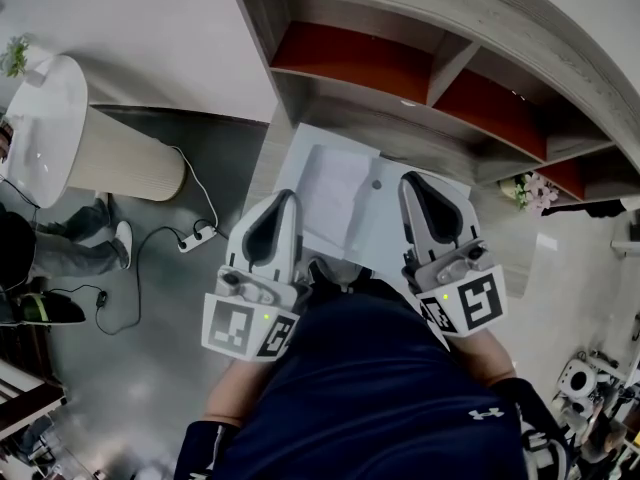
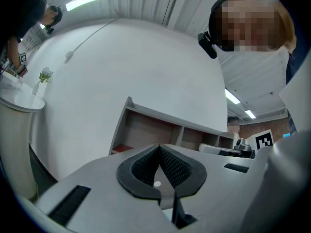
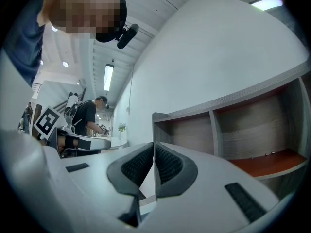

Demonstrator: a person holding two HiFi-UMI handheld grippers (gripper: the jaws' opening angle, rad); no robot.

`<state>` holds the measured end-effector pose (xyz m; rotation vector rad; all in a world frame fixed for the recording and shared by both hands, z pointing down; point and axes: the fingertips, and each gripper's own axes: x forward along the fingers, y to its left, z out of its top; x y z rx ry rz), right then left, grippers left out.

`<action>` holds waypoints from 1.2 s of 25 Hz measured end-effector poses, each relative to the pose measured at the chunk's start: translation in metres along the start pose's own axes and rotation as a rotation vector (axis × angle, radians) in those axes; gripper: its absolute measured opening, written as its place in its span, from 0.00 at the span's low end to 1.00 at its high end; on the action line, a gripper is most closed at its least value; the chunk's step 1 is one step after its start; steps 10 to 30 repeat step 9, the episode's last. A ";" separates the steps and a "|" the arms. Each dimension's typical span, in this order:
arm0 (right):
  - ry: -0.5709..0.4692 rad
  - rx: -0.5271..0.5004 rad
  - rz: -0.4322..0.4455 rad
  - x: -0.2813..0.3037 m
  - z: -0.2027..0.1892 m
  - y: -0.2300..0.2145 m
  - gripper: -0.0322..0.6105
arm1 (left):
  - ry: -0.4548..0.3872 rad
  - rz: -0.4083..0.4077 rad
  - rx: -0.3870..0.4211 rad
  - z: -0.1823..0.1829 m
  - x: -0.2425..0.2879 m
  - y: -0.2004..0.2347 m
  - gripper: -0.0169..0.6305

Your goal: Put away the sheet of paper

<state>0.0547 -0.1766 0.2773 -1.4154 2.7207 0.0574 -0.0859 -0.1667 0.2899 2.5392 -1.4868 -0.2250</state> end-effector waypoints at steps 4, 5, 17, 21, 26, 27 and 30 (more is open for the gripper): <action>0.006 0.008 -0.004 -0.001 -0.002 0.001 0.08 | 0.003 0.000 -0.005 -0.001 -0.002 0.000 0.05; 0.006 0.008 -0.006 -0.001 -0.002 0.000 0.08 | 0.002 -0.002 -0.006 -0.001 -0.002 0.001 0.05; 0.003 0.006 -0.011 0.001 -0.003 0.001 0.08 | 0.004 -0.009 -0.008 -0.002 -0.001 0.003 0.05; 0.003 0.006 -0.011 0.001 -0.003 0.001 0.08 | 0.004 -0.009 -0.008 -0.002 -0.001 0.003 0.05; 0.003 0.006 -0.011 0.001 -0.003 0.001 0.08 | 0.004 -0.009 -0.008 -0.002 -0.001 0.003 0.05; 0.003 0.006 -0.011 0.001 -0.003 0.001 0.08 | 0.004 -0.009 -0.008 -0.002 -0.001 0.003 0.05; 0.003 0.006 -0.011 0.001 -0.003 0.001 0.08 | 0.004 -0.009 -0.008 -0.002 -0.001 0.003 0.05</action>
